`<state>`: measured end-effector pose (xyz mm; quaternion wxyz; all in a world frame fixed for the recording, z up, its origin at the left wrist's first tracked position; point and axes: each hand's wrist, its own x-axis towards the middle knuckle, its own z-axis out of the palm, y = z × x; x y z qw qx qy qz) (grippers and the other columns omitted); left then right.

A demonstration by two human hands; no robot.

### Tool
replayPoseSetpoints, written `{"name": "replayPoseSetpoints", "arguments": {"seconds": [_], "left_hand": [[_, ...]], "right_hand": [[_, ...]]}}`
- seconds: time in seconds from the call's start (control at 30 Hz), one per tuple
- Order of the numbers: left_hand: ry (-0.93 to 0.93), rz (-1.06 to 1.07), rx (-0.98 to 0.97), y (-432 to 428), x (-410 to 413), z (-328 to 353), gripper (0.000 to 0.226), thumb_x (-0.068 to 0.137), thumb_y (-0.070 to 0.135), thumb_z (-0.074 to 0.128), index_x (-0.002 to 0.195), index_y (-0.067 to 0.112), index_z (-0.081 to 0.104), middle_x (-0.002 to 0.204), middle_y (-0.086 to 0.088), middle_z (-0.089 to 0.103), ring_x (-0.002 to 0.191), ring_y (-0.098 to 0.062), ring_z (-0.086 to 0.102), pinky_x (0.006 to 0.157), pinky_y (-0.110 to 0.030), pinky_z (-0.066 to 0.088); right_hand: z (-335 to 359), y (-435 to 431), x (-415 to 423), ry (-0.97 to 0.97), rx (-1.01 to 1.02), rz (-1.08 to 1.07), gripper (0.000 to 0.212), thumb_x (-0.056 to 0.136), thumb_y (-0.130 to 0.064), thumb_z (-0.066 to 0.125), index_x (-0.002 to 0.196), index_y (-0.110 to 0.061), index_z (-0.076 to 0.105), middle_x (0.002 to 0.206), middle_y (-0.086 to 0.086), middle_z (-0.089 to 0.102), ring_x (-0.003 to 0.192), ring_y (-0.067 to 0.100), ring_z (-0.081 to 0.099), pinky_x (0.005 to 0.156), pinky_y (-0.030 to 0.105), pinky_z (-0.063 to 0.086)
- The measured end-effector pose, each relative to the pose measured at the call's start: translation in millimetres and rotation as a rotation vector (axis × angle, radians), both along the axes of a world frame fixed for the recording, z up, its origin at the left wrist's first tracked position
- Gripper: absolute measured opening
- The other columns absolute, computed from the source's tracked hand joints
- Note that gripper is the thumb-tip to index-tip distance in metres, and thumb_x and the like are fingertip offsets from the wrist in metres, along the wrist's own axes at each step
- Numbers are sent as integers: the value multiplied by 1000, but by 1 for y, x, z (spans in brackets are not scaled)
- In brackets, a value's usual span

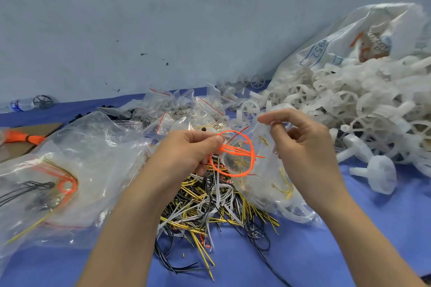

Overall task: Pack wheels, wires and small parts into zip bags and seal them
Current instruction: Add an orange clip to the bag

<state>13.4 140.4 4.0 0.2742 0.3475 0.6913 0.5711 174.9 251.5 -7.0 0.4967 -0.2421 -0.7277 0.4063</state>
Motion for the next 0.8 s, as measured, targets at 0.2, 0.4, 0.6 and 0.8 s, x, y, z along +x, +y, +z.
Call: {"name": "replayPoseSetpoints", "arguments": {"seconds": [0.2, 0.4, 0.6, 0.8], "left_hand": [[-45, 21, 85, 19, 16, 6, 13, 93, 11, 64, 94, 0, 71, 54, -1, 61, 38, -12, 50, 43, -20, 48], [215, -20, 17, 28, 31, 8, 11, 94, 15, 63, 93, 12, 74, 67, -7, 69, 51, -14, 61, 49, -26, 53], [701, -63, 1, 15, 34, 21, 10, 92, 24, 66, 95, 24, 76, 54, 21, 62, 45, 1, 59, 50, -12, 46], [916, -21, -158, 31, 50, 7, 19, 95, 25, 59, 101, 20, 76, 91, -2, 71, 85, -19, 65, 76, -32, 49]], "right_hand": [[3, -3, 0, -58, 76, 36, 36, 93, -7, 58, 83, -38, 72, 73, -25, 61, 56, 12, 53, 55, 17, 38], [5, 2, 6, -64, 60, 21, 34, 93, -8, 57, 85, -36, 73, 77, -21, 65, 53, 13, 52, 56, 20, 39], [7, 4, 11, -45, 18, 6, 35, 93, -10, 57, 89, -40, 75, 68, 3, 67, 56, 28, 60, 61, 45, 52], [10, -2, 10, -84, 24, 85, 39, 90, -6, 57, 89, -40, 77, 65, -10, 67, 56, 32, 58, 59, 45, 53]]}}
